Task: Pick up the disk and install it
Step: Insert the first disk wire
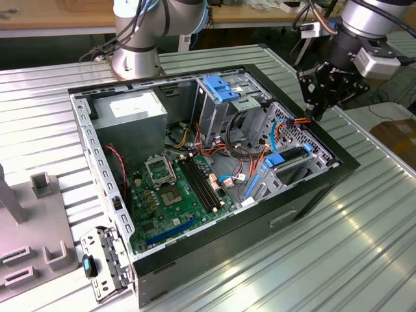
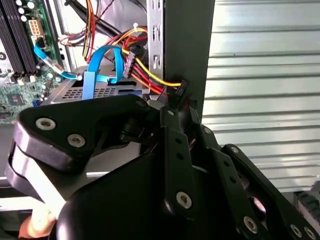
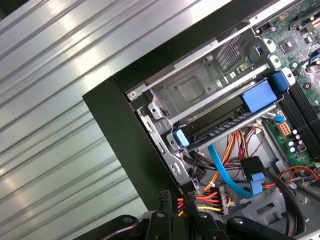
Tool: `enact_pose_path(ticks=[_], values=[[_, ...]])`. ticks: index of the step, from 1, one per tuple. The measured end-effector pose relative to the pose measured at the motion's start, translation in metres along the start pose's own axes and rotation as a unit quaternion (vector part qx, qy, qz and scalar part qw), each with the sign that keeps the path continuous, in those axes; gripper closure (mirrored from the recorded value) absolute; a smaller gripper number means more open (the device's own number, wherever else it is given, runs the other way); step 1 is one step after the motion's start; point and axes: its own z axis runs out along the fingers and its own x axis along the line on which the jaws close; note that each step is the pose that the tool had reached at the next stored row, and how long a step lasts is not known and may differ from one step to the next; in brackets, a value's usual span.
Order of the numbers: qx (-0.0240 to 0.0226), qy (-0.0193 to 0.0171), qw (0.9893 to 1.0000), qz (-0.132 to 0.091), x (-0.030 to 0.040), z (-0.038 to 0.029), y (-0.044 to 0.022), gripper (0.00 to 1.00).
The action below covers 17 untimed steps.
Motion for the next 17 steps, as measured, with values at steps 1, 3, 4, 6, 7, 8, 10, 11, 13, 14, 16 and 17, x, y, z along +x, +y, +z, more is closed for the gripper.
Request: enact_pose_path(ticks=[1, 3, 4, 6, 7, 8, 10, 11, 13, 14, 16, 17], values=[[-0.0001, 0.0017, 1.0, 0.0, -0.0013, 0.0002, -0.0023, 0.76], [-0.0011, 0.0053, 1.0, 0.0, -0.0042, 0.0003, -0.0071, 0.76], [-0.003, 0.0115, 0.9999, -0.001, -0.0062, 0.0003, -0.0102, 0.76], [-0.0089, 0.0303, 0.9995, -0.002, -0.0073, 0.0002, -0.0123, 0.76], [-0.0121, 0.0362, 0.9993, -0.002, -0.0076, 0.0002, -0.0127, 0.76], [-0.0158, 0.0394, 0.9991, -0.003, -0.0082, 0.0009, -0.0134, 0.76], [-0.0167, 0.0401, 0.9991, -0.003, -0.0103, 0.0017, -0.0128, 0.76], [-0.017, 0.0402, 0.999, -0.003, -0.0108, 0.0018, -0.0125, 0.76], [-0.0184, 0.041, 0.999, -0.003, -0.0118, 0.0027, -0.0119, 0.76], [-0.0201, 0.0421, 0.9989, -0.003, -0.0119, 0.0034, -0.012, 0.76], [-0.0261, 0.0457, 0.9986, -0.004, -0.0121, 0.0048, -0.0119, 0.76], [-0.0283, 0.047, 0.9985, -0.004, -0.0122, 0.0051, -0.012, 0.76]])
